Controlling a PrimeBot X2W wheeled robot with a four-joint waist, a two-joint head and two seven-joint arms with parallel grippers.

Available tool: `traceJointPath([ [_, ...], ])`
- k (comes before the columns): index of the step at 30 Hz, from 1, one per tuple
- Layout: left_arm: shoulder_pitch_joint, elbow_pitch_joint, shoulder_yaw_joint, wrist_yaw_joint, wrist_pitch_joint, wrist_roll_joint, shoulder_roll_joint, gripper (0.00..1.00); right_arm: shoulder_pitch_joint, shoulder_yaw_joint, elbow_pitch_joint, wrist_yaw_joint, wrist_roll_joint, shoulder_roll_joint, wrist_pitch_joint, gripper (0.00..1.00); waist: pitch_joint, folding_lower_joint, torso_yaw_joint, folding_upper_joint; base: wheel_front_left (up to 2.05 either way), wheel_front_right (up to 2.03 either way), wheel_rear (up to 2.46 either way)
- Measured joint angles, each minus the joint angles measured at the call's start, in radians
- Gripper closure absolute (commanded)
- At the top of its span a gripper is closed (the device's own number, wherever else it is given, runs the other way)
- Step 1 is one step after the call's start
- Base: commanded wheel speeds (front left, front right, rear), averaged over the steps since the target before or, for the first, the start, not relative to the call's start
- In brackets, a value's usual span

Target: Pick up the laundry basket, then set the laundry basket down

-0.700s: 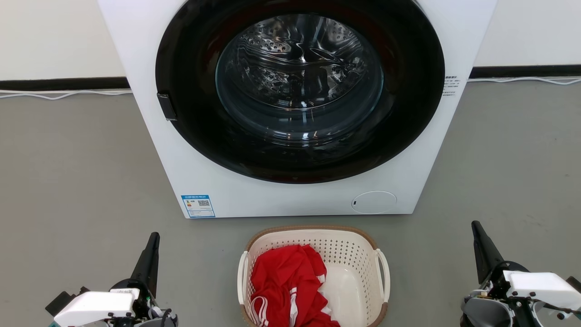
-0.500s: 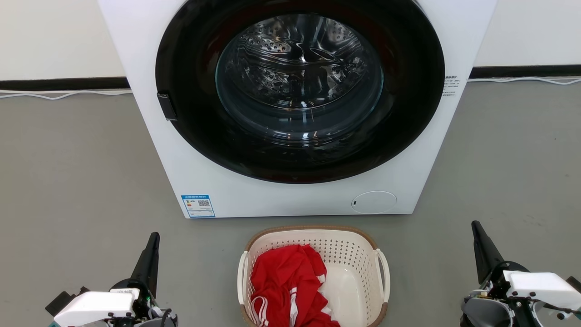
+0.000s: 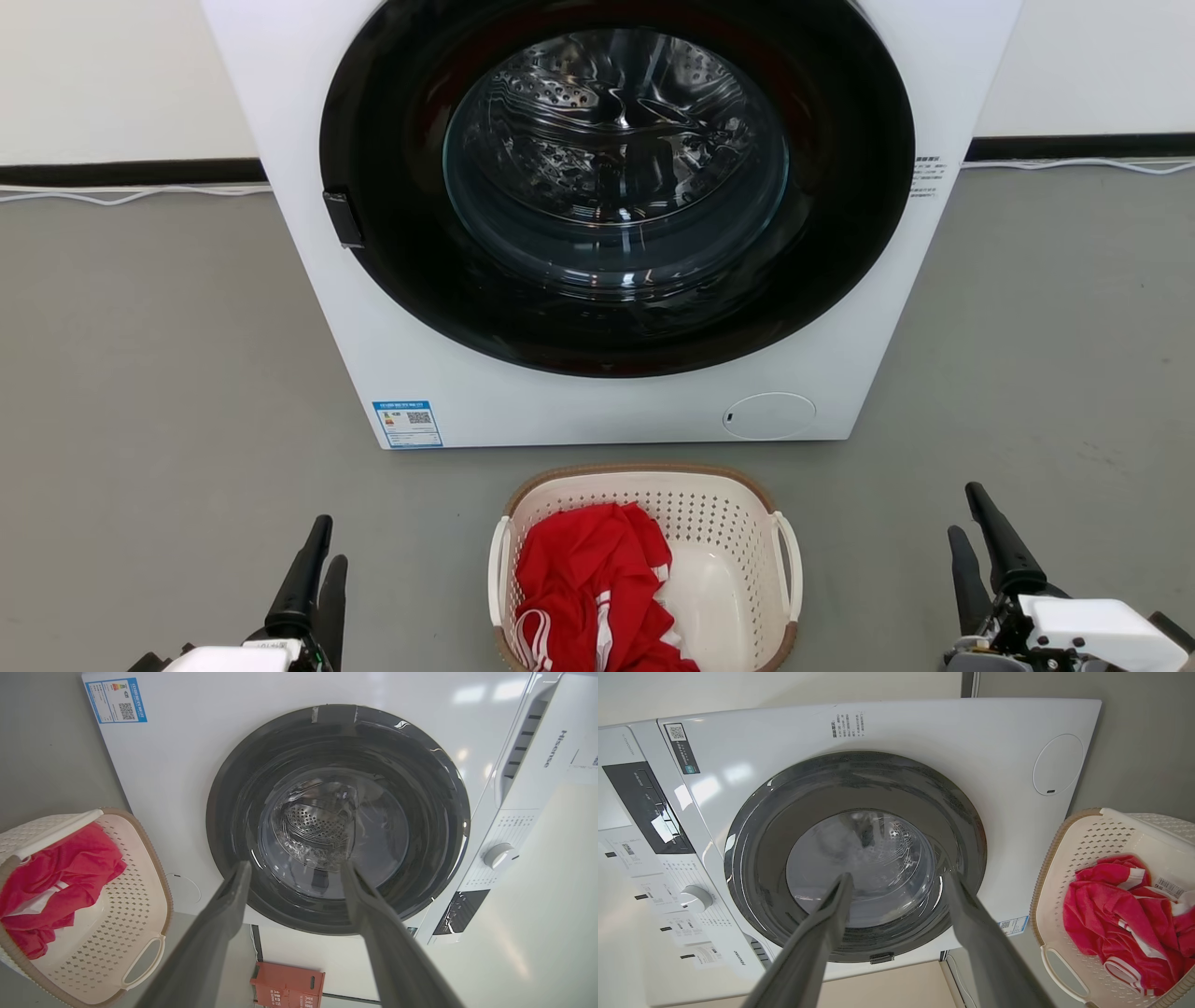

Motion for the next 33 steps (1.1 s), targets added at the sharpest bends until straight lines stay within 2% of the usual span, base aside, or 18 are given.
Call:
traceJointPath([
  [8, -0.003, -0.012, -0.011, 0.0, -0.022, 0.01, 0.001, 0.0, -0.001, 0.02, -0.021, 0.0, -0.01, 0.0, -0.025, 0.0, 0.001, 0.0002, -0.001, 0.0, 0.0, 0.0, 0.0],
  [19, -0.011, -0.038, -0.022, 0.0, -0.058, 0.081, 0.004, 0.0, -0.009, 0.049, -0.055, 0.0, -0.063, -0.006, -0.056, 0.0, 0.005, 0.0002, -0.002, 0.0, 0.0, 0.0, 0.0],
  [29, -0.018, -0.068, -0.026, 0.0, -0.085, 0.214, 0.006, 0.0, -0.013, 0.077, -0.093, 0.0, -0.171, -0.019, -0.087, 0.0, 0.011, 0.0001, -0.003, 0.0, 0.0, 0.0, 0.0],
  [33, -0.019, -0.085, -0.041, 0.0, -0.101, 0.306, 0.007, 0.0, -0.016, 0.097, -0.103, 0.0, -0.239, -0.025, -0.1, 0.0, 0.014, 0.0001, -0.003, 0.0, 0.0, 0.0, 0.0],
])
